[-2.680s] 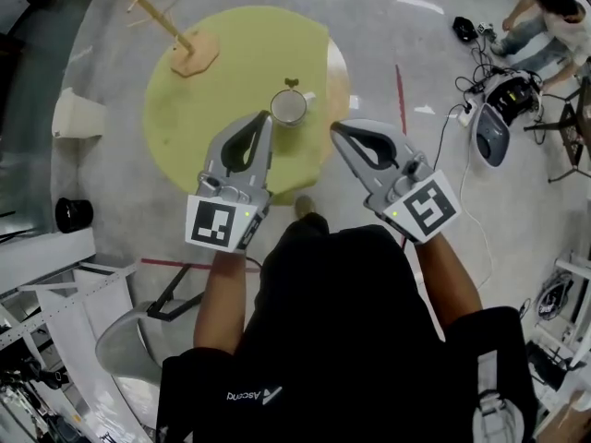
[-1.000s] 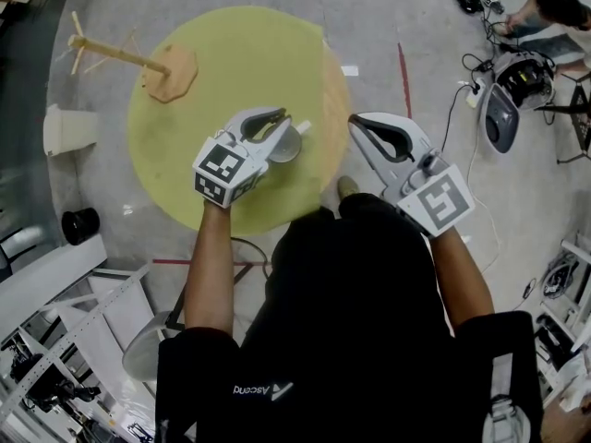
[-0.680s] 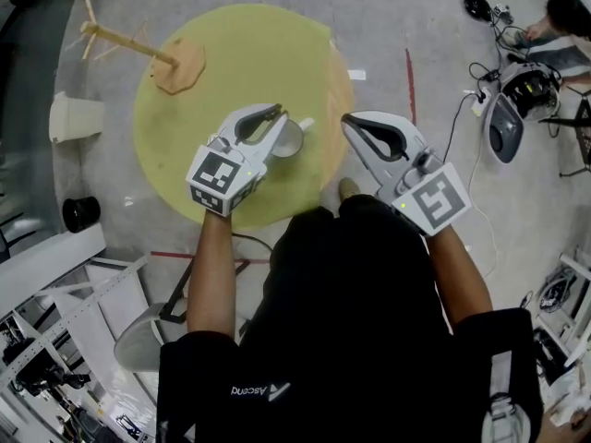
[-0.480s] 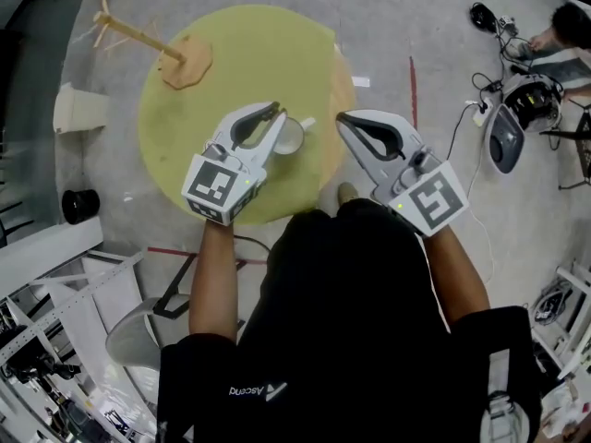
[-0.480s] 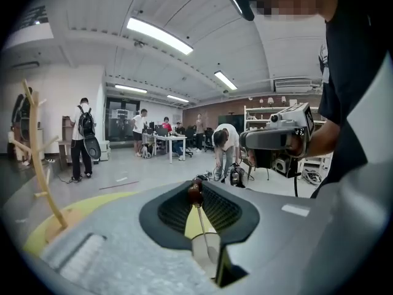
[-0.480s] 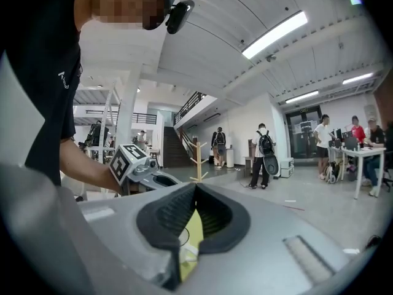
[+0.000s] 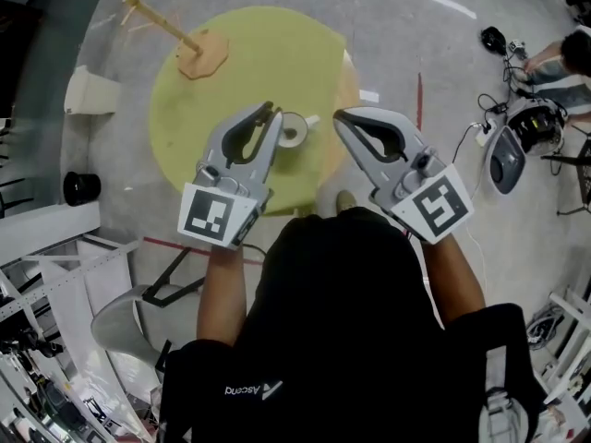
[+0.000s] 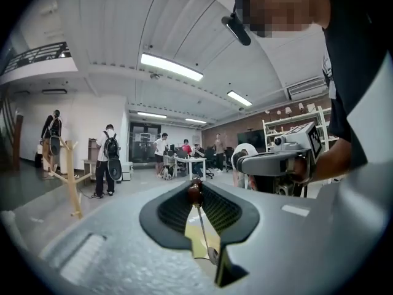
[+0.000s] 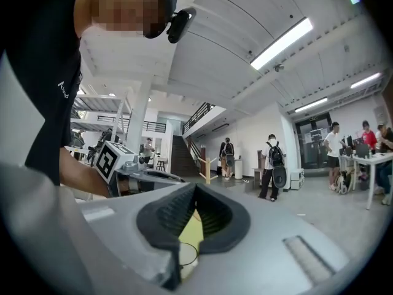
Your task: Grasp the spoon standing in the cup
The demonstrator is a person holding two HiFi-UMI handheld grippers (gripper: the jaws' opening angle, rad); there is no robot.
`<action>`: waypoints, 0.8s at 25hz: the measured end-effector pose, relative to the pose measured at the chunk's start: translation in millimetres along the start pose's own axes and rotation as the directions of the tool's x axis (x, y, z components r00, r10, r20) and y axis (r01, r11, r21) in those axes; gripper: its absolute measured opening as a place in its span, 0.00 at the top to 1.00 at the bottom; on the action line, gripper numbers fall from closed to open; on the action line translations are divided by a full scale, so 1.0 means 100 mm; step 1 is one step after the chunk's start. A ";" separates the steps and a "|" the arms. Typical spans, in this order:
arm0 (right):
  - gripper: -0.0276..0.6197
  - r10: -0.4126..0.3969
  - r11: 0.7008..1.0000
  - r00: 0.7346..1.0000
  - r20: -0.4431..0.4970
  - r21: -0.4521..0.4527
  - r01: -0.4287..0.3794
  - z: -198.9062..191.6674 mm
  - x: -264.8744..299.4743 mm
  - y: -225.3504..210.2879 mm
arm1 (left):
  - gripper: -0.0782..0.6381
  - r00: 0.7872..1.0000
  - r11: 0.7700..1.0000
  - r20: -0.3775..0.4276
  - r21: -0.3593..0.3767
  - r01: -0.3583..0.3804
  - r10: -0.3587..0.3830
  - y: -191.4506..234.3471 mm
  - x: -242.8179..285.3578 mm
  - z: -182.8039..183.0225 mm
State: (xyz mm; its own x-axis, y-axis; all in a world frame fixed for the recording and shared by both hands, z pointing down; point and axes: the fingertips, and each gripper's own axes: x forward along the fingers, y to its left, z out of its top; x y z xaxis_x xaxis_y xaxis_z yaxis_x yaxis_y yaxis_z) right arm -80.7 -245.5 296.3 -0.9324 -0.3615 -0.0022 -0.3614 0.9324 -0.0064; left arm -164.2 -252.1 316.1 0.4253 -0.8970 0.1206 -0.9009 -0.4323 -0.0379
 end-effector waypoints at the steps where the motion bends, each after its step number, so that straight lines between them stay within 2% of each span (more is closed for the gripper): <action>1: 0.95 0.002 1.000 1.000 0.006 0.000 -0.002 0.02 -0.02 0.02 | 0.82 1.000 1.000 0.015 -0.003 -0.011 0.011 -0.02 -0.05 0.05; 7: 0.95 0.013 1.000 1.000 0.023 0.005 -0.013 0.10 -0.11 0.11 | 0.82 0.990 0.997 0.118 -0.009 -0.072 0.073 -0.05 -0.28 0.33; 20: 0.95 0.017 1.000 0.999 0.035 0.007 -0.017 0.15 -0.16 0.25 | 0.82 0.980 0.994 0.164 -0.029 -0.110 0.113 -0.04 -0.48 0.48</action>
State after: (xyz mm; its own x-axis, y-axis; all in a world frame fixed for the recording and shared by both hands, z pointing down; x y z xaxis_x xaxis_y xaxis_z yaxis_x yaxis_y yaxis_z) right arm -74.4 -216.1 280.7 -0.9375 -0.3460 -0.0374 -0.3457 0.9382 -0.0138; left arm -176.7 -211.6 262.7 0.3292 -0.9430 -0.0483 -0.9442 -0.3285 -0.0220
